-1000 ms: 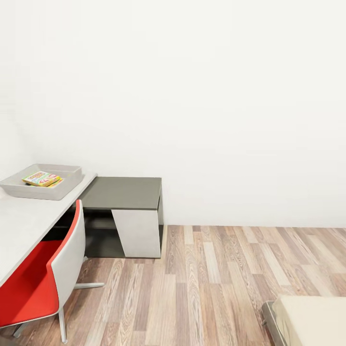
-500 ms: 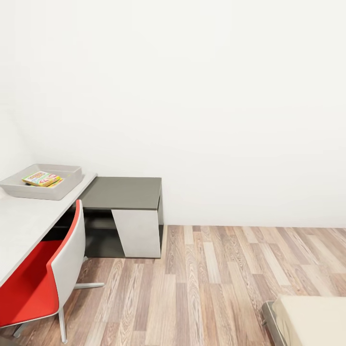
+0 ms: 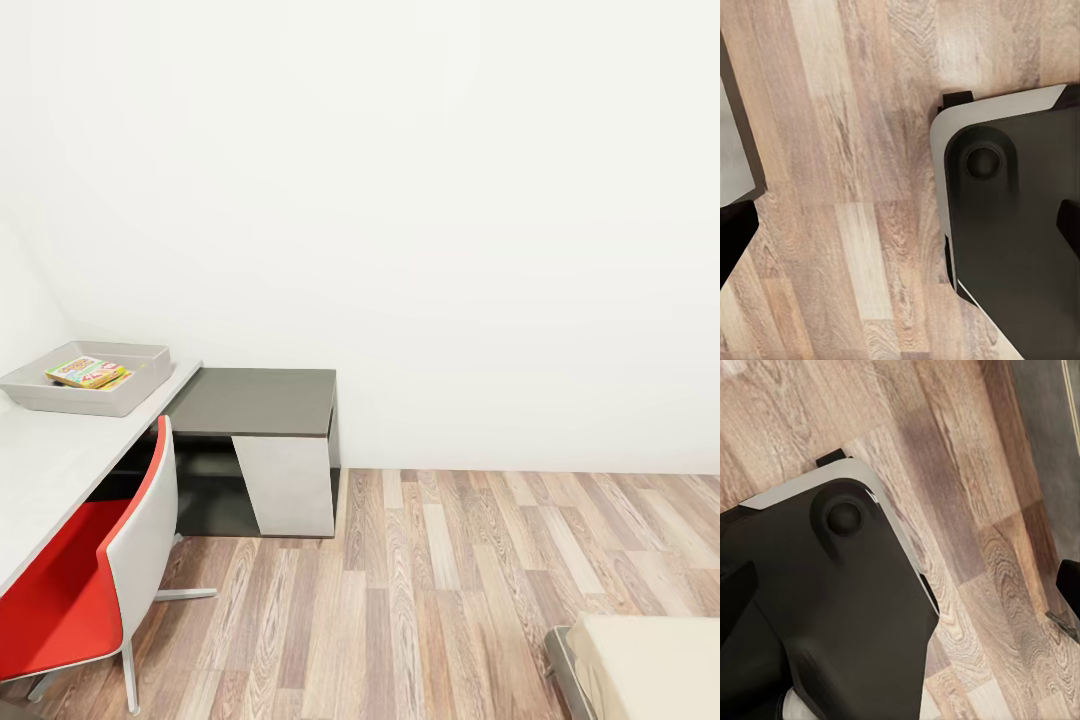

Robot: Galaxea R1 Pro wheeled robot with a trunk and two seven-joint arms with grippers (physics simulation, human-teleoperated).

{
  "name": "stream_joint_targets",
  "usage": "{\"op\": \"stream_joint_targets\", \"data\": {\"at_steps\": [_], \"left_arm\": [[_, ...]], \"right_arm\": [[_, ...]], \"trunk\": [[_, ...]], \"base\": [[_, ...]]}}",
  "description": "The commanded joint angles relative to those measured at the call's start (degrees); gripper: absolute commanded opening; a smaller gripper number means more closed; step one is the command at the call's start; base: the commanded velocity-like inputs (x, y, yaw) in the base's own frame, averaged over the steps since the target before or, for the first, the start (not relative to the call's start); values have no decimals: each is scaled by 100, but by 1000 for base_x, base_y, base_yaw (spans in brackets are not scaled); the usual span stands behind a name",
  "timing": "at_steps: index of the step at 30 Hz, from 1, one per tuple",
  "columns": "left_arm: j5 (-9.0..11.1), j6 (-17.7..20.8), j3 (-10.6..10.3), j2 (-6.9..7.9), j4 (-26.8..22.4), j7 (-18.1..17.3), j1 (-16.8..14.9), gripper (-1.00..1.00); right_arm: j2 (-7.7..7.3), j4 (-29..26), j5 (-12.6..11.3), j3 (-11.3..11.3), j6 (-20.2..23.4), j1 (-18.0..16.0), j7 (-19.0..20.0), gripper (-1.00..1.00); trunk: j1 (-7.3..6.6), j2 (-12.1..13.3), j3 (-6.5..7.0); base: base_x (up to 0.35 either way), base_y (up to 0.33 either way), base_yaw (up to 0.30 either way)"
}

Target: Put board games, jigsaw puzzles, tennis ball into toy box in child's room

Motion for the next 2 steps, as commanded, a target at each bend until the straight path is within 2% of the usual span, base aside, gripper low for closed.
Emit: {"op": "stream_joint_targets", "data": {"at_steps": [1,2], "left_arm": [[-11,-15,-40,0,4,20,-4,100],[-11,-15,-40,0,4,20,-4,100]], "right_arm": [[2,0,-57,48,-18,-4,-18,100],[2,0,-57,48,-18,-4,-18,100]], "trunk": [[3,-11,-11],[3,-11,-11]], "base": [[0,0,0],[0,0,0]]}}
